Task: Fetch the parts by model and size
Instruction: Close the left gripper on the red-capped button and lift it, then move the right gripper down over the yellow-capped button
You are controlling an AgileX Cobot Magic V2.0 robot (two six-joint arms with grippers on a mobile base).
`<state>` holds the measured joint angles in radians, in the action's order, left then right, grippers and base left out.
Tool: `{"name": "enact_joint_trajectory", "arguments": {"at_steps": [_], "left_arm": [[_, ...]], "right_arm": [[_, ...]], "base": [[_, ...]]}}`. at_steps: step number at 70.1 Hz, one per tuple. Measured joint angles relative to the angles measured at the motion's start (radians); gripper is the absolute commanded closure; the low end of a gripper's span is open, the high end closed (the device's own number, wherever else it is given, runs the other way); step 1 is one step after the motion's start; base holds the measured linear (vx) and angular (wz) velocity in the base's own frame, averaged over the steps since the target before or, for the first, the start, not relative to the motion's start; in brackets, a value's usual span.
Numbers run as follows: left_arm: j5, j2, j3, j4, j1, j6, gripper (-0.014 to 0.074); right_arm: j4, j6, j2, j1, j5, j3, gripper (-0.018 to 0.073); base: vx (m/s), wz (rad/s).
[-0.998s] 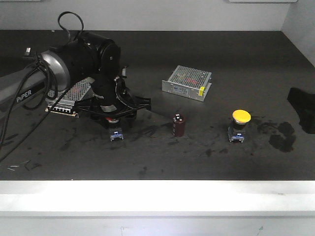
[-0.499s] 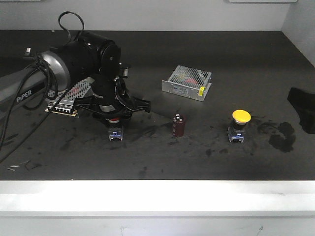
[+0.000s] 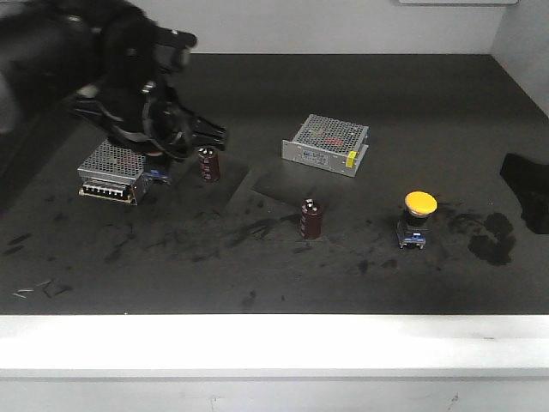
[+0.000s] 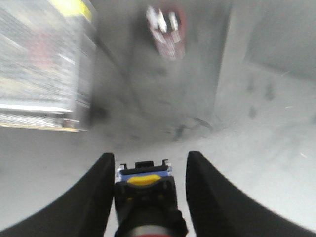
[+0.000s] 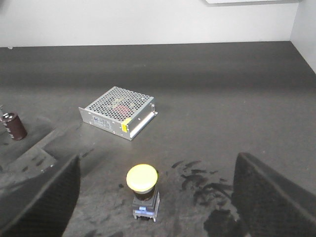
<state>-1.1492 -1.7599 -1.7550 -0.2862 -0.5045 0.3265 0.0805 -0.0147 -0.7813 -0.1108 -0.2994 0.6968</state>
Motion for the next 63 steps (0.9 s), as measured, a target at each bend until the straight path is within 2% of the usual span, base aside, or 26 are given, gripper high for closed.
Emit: {"name": "enact_joint_trajectory", "arguments": {"at_steps": [12, 31, 42, 63], "left_arm": [[0.124, 0.188, 0.208, -0.003, 0.062, -0.015, 0.0603], [0.299, 0.487, 0.504, -0.014, 0.145, -0.086, 0.0603], [0.387, 0.662, 0.651, -0.025, 0.158, -0.117, 0.0603], [0.504, 1.025, 0.918, -0.038, 0.161, -0.121, 0.0603]], "right_arm": [[0.001, 0.000, 0.000, 0.000, -0.018, 0.000, -0.0035], [0.002, 0.000, 0.000, 0.000, -0.018, 0.000, -0.0035], [0.002, 0.000, 0.000, 0.000, -0.022, 0.000, -0.0035], [0.002, 0.000, 0.000, 0.000, -0.038, 0.000, -0.0035]], "base": [[0.00, 0.00], [0.00, 0.00], [0.00, 0.00], [0.00, 0.00]]}}
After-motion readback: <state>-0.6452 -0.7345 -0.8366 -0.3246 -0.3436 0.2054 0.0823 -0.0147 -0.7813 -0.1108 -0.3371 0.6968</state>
